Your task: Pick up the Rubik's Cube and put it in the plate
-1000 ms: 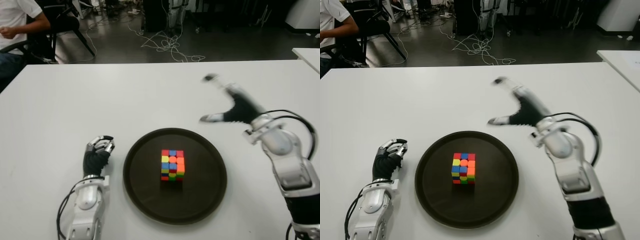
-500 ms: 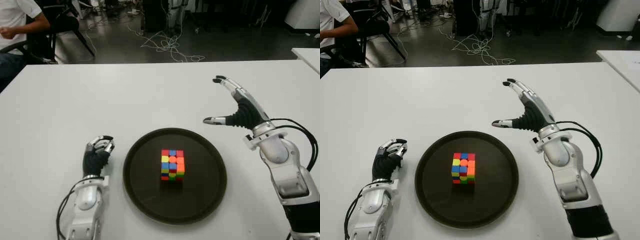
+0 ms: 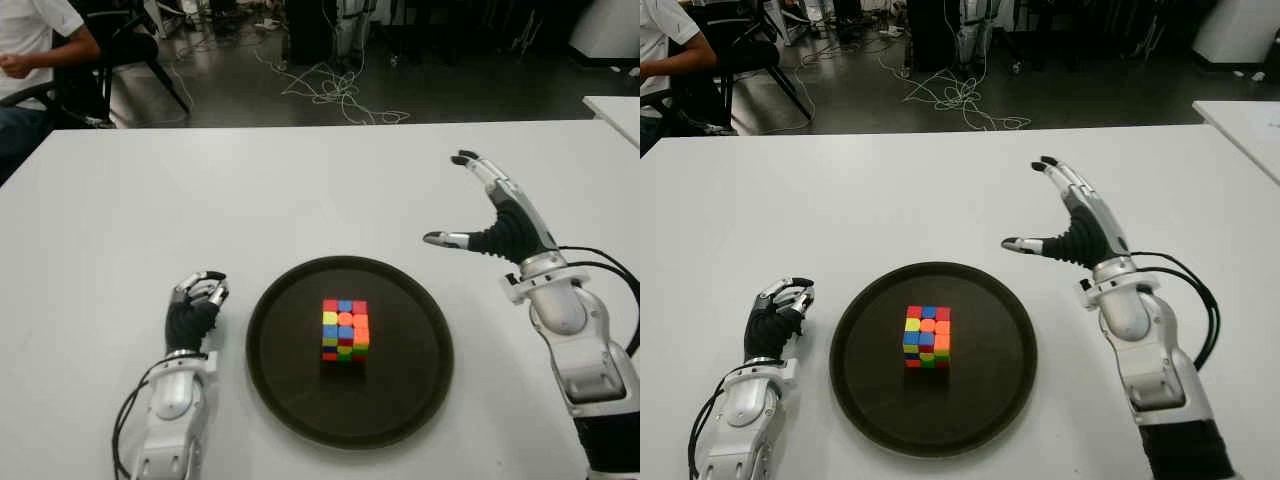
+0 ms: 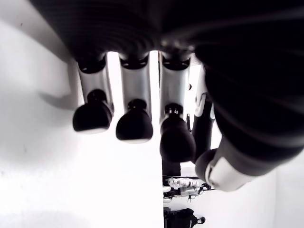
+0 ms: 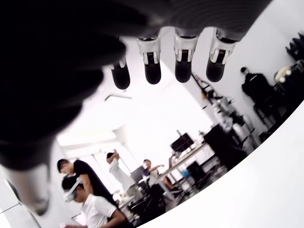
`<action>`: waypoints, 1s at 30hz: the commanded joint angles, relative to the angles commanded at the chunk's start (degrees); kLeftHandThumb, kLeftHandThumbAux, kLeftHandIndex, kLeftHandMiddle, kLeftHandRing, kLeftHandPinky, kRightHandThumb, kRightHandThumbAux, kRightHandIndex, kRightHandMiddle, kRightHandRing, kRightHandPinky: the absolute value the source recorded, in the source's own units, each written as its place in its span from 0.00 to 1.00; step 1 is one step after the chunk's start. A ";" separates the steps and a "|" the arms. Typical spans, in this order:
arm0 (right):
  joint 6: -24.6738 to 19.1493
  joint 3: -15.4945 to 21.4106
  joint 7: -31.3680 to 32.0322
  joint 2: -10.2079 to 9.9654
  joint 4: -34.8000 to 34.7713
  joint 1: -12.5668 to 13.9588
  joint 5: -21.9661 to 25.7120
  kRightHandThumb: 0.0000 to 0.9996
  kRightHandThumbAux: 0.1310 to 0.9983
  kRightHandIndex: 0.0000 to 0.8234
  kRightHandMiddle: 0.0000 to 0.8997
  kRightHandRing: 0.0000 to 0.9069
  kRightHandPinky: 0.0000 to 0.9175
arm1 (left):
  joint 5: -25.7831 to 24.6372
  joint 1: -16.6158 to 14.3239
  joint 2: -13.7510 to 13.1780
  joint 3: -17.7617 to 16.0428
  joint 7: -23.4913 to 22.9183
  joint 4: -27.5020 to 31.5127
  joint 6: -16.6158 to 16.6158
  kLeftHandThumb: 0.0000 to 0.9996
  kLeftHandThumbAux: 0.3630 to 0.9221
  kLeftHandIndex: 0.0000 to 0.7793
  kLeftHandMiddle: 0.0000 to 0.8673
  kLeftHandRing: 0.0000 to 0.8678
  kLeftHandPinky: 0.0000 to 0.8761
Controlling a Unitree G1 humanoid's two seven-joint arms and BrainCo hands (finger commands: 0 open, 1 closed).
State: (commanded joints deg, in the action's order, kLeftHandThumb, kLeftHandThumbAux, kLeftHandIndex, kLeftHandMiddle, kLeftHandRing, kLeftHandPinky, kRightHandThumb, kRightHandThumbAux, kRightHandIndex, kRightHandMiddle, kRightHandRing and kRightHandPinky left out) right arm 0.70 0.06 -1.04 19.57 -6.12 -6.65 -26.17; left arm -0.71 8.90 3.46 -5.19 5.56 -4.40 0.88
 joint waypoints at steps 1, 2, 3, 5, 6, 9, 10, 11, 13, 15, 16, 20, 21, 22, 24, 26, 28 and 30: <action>-0.16 0.00 -0.45 -0.12 0.23 0.12 -0.22 0.00 0.60 0.00 0.00 0.00 0.00 | -0.03 -0.03 -0.01 -0.05 -0.05 -0.11 -0.11 0.71 0.61 0.57 0.94 0.95 0.94; -0.27 -0.06 -0.70 -0.20 0.33 0.17 -0.33 0.00 0.60 0.00 0.00 0.00 0.00 | -0.05 -0.06 -0.01 -0.08 -0.07 -0.18 -0.18 0.71 0.61 0.57 0.94 0.95 0.94; -0.19 -0.02 -1.19 -0.26 1.00 0.46 -0.37 0.00 0.60 0.00 0.00 0.00 0.00 | -0.05 -0.10 0.00 -0.12 -0.07 -0.24 -0.19 0.71 0.61 0.57 0.94 0.95 0.94; -0.05 0.01 -1.79 -0.29 1.79 0.78 -0.38 0.00 0.60 0.00 0.00 0.00 0.00 | -0.04 -0.15 0.01 -0.20 -0.09 -0.32 -0.22 0.71 0.61 0.57 0.94 0.95 0.94; -0.02 -0.01 -1.97 -0.28 1.98 0.83 -0.38 0.00 0.60 0.00 0.00 0.00 0.00 | -0.03 -0.17 0.01 -0.23 -0.11 -0.35 -0.23 0.71 0.61 0.57 0.94 0.95 0.94; -1.43 0.05 -2.39 -0.69 3.65 2.07 -0.22 0.00 0.58 0.00 0.00 0.00 0.00 | 0.27 -0.19 0.18 -0.28 0.32 -0.11 0.00 0.71 0.61 0.57 0.94 0.95 0.94; -2.06 -0.06 -2.16 -0.88 3.56 2.36 -0.12 0.00 0.57 0.00 0.00 0.00 0.00 | 0.44 -0.20 0.17 -0.25 0.41 -0.06 -0.01 0.71 0.61 0.57 0.94 0.96 0.94; -2.46 -0.16 -1.97 -0.98 3.33 2.48 -0.06 0.00 0.57 0.00 0.00 0.00 0.00 | 0.54 -0.21 0.16 -0.22 0.44 -0.05 -0.03 0.71 0.61 0.57 0.94 0.96 0.94; -2.92 -0.47 -1.55 -1.06 2.71 3.16 0.00 0.00 0.56 0.00 0.00 0.00 0.00 | 0.71 -0.20 0.15 -0.16 0.50 0.08 -0.01 0.71 0.61 0.57 0.95 0.96 0.94; -3.04 -0.83 -1.52 -1.25 1.87 4.35 -0.18 0.00 0.55 0.00 0.00 0.00 0.00 | 0.79 -0.22 0.12 -0.18 0.52 0.12 0.08 0.71 0.61 0.57 0.95 0.96 0.94; -2.77 -1.03 -1.71 -1.42 1.89 5.03 -0.19 0.00 0.55 0.00 0.00 0.00 0.00 | 0.87 -0.25 0.05 -0.18 0.53 0.12 0.21 0.71 0.61 0.57 0.95 0.96 0.94; -1.58 -1.32 -2.38 -2.03 2.54 6.81 0.33 0.00 0.55 0.00 0.00 0.00 0.00 | 1.12 -0.36 -0.12 -0.19 0.50 0.13 0.57 0.71 0.61 0.57 0.95 0.95 0.93; -0.93 -1.34 -2.70 -2.31 2.95 7.55 0.70 0.00 0.56 0.00 0.00 0.00 0.00 | 1.21 -0.41 -0.17 -0.18 0.49 0.14 0.67 0.71 0.61 0.57 0.95 0.95 0.93; -0.09 -1.26 -3.12 -2.68 3.52 8.25 1.20 0.00 0.56 0.00 0.00 0.00 0.00 | 1.29 -0.44 -0.21 -0.17 0.47 0.16 0.83 0.71 0.61 0.57 0.95 0.95 0.93; 1.26 -0.84 -3.76 -3.37 4.24 9.01 2.27 0.00 0.58 0.00 0.00 0.00 0.00 | 1.34 -0.47 -0.21 -0.19 0.45 0.24 1.10 0.71 0.61 0.57 0.95 0.95 0.93; 2.89 -0.20 -4.59 -4.28 4.93 9.44 3.77 0.00 0.60 0.00 0.00 0.00 0.00 | 1.21 -0.51 -0.21 -0.30 0.40 0.36 1.46 0.71 0.61 0.57 0.95 0.95 0.93; 4.72 0.48 -5.54 -5.38 5.75 9.58 5.51 0.00 0.61 0.00 0.00 0.00 0.00 | 1.00 -0.54 -0.15 -0.43 0.36 0.55 1.85 0.71 0.61 0.57 0.95 0.95 0.93; 6.49 1.32 -6.66 -7.20 6.31 9.65 7.92 0.00 0.63 0.00 0.00 0.00 0.00 | 0.73 -0.56 -0.02 -0.55 0.31 0.80 2.24 0.71 0.61 0.57 0.95 0.95 0.94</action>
State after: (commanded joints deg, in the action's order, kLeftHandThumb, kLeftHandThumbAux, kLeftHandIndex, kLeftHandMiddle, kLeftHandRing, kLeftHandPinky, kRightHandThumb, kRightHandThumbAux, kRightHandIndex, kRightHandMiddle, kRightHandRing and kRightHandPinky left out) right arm 7.19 1.37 -7.70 12.38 0.19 3.00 -18.25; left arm 0.02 8.34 3.43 -5.74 5.86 -3.59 3.12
